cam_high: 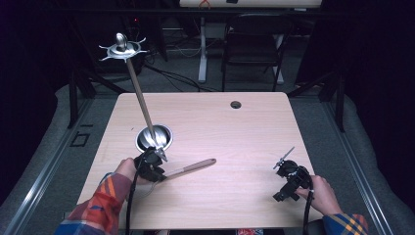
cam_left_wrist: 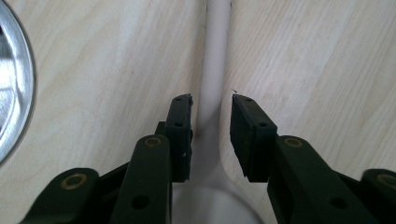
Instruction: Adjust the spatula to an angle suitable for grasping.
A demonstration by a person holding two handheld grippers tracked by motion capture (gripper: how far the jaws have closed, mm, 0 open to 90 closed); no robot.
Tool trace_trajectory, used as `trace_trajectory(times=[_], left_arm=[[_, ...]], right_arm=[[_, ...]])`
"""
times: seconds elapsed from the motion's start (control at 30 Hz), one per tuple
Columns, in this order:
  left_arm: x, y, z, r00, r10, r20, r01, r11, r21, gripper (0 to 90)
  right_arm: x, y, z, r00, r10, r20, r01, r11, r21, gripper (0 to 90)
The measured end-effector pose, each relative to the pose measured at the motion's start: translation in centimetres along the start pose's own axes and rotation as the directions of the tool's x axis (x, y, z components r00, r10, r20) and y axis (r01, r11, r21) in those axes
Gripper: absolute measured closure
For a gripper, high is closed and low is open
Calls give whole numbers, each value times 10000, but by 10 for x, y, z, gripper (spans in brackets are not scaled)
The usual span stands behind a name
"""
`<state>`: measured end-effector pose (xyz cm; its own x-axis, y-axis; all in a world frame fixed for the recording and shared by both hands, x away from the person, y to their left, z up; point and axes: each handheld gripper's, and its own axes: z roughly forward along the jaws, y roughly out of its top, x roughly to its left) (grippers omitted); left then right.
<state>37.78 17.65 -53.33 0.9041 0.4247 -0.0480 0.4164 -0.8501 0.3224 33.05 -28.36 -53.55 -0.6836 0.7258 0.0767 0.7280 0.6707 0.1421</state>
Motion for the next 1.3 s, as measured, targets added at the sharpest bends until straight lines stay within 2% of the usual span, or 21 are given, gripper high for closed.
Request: trace_trajectory(times=[0.13, 0.2, 0.23, 0.27, 0.5, 0.6, 0.67, 0.7, 0.97, 1.1, 1.23, 1.27, 1.3], left_arm=[[1, 2, 5, 10000, 58, 11, -58, 9997, 255, 650], [2, 4, 7, 9999, 109, -14, -108, 9990, 426, 646], [2, 5, 8, 9999, 123, -40, -121, 9989, 460, 645], [2, 8, 10, 9999, 139, -69, -135, 9983, 566, 648], [1, 15, 16, 9992, 381, -149, -361, 9929, 1134, 698], [0, 16, 17, 9988, 498, -44, -488, 9909, 1256, 747], [0, 16, 17, 9986, 534, -30, -526, 9904, 1278, 762], [0, 16, 17, 9985, 544, -25, -537, 9905, 1265, 764], [-1, 18, 18, 9986, 536, -29, -526, 9882, 1440, 760], [-2, 17, 18, 9984, 544, -154, -518, 9890, 1384, 770], [-1, 16, 18, 9988, 465, -180, -437, 9904, 1310, 776], [-1, 16, 18, 9988, 461, -158, -436, 9903, 1319, 776], [-1, 15, 18, 9989, 437, -158, -414, 9913, 1250, 777]], right_arm=[[0, 0, 1, 10000, 30, -36, -31, 10000, -19, 47], [-1, 1, -1, 9999, -117, -19, 118, 9997, 214, 47], [0, 0, 1, 10000, 25, -42, -25, 10000, 44, 47], [-1, 1, -1, 9999, -159, 1, 159, 9994, 296, 47], [-1, 1, -1, 9999, -171, 8, 171, 9994, 317, 47], [-1, 1, -1, 9999, -123, -18, 124, 9996, 262, 47], [-1, 1, -1, 9998, -175, 15, 175, 9993, 322, 47], [0, 0, 0, 10000, -26, 35, 26, 9999, 107, 47], [0, 0, 1, 10000, -40, 36, 40, 9999, 116, 49], [0, 1, 1, 10000, 18, -41, -17, 10000, 78, 49], [-1, 2, -1, 9997, -227, 6, 227, 9989, 399, 50], [0, 1, 1, 10000, -18, -32, 19, 9999, 152, 51], [-1, 1, -1, 9998, -183, 12, 183, 9993, 340, 51]])
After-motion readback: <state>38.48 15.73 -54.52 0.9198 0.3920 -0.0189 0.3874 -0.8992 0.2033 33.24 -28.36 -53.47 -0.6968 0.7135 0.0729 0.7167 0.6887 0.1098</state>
